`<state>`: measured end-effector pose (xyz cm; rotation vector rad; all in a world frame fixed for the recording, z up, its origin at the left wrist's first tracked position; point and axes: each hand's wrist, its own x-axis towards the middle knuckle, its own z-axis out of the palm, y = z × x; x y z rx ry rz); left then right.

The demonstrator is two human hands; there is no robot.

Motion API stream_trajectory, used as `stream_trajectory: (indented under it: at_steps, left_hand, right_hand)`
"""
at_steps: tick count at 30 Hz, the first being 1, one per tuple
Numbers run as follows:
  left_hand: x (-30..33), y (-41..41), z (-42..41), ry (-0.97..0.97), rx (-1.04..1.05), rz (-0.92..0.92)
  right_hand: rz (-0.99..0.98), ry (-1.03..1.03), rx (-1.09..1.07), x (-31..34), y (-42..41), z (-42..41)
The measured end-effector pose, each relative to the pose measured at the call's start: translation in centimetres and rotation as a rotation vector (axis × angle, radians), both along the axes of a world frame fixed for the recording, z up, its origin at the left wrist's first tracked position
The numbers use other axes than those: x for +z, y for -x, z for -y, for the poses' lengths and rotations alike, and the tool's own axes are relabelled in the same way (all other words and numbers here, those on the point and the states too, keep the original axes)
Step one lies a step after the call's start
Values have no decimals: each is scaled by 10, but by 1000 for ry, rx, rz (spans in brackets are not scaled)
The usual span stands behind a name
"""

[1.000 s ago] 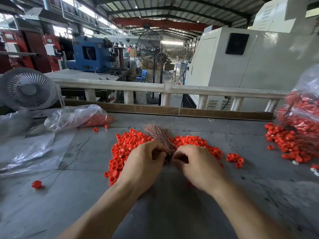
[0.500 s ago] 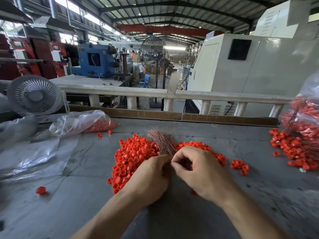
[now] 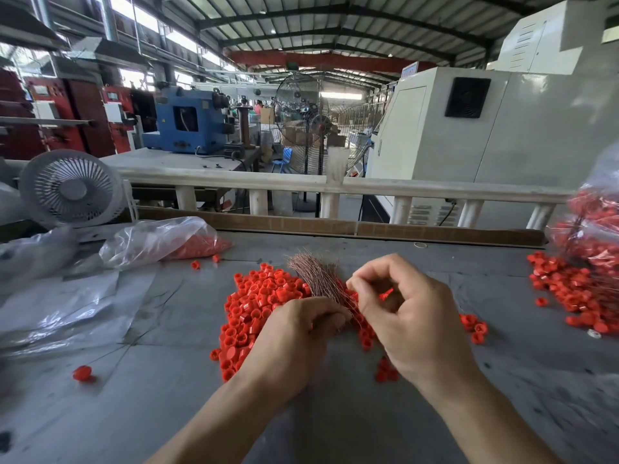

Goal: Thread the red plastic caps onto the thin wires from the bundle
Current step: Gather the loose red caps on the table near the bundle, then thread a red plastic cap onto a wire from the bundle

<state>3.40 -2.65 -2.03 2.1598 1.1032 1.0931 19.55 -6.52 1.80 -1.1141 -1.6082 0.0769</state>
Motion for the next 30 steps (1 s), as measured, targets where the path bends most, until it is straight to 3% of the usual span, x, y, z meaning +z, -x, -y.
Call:
stream_trajectory:
  at_steps: [13, 22, 26, 30]
  left_hand:
    - [2, 0, -2, 95, 100, 148]
    - [6, 4, -8, 282, 102, 577]
    - [5, 4, -11, 304, 89, 683]
    - [4, 3, -10, 269, 112, 661]
  right_hand:
    - [-340, -11, -167, 7, -19, -4]
    - [-597, 29, -221, 5, -25, -6]
    - [-581, 82, -357, 3, -29, -9]
    - [-276, -55, -523, 6, -27, -6]
